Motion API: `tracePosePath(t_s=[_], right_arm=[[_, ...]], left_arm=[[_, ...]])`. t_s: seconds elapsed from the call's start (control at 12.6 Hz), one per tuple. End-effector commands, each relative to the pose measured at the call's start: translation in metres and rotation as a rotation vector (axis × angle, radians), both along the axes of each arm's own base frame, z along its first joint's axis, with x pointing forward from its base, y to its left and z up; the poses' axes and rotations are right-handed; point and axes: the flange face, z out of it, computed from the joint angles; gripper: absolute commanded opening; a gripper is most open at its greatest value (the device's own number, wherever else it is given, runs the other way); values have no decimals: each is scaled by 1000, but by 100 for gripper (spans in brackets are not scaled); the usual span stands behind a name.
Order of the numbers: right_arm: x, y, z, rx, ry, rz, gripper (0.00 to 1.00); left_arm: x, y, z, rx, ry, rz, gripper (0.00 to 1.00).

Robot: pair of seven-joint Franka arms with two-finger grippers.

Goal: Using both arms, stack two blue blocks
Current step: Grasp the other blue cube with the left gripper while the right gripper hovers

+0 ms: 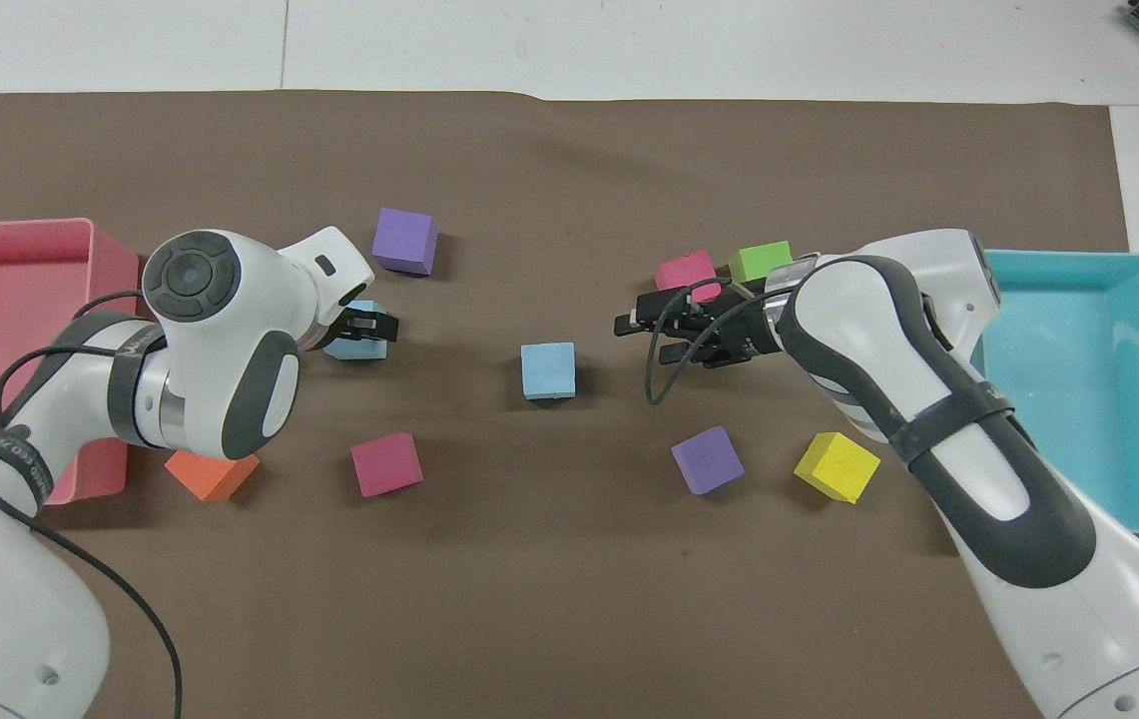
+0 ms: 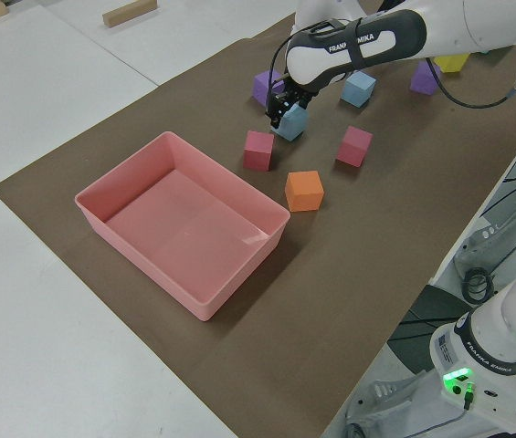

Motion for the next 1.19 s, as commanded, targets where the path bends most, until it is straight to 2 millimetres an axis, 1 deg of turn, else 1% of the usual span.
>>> tracePosePath(t_s=[0.0, 0.08, 0.16, 0.24, 0.4, 0.47, 0.55, 0.63, 0.71, 0.79, 0.87, 0.95, 1.03, 1.11], right_arm=[[-10, 0, -13, 21, 12, -35, 0], [-11, -2, -15, 25, 23, -47, 0], [-12, -2, -16, 27, 27, -45, 0], [-13, -3, -29, 37, 47, -57, 0], [-14, 5, -43, 81, 57, -83, 0], [-15, 8, -44, 90, 58, -87, 0], [-15, 6, -45, 84, 56, -95, 0], [-17, 5, -47, 81, 60, -97, 0], [-18, 6, -53, 80, 68, -95, 0], [-21, 16, -54, 69, 64, -87, 0], [-21, 18, -54, 63, 59, -88, 0], [-21, 20, -55, 56, 55, -92, 0], [-22, 18, -58, 55, 59, -94, 0], [-25, 17, -62, 51, 65, -94, 0]], left_arm=[[-6, -9, -11, 2, 0, 41, 100], [-6, -10, -11, -2, 2, 86, 100], [-6, -10, -12, -2, 5, 94, 100], [-7, -9, -12, 3, 13, 96, 100], [-8, -11, -13, 4, 19, 99, 100], [-9, -10, -13, 6, 25, 100, 100], [-10, -10, -14, 9, 35, 101, 100], [-10, -8, -13, 14, 50, 128, 82], [-10, -8, -13, 14, 53, 149, 59], [-9, -8, -12, 12, 50, 151, 38], [-9, -8, -11, 12, 50, 152, 23], [-8, -9, -10, 11, 48, 154, 12], [-6, -10, -4, 8, 41, 152, 8], [-6, -12, 2, 8, 44, 154, 7]])
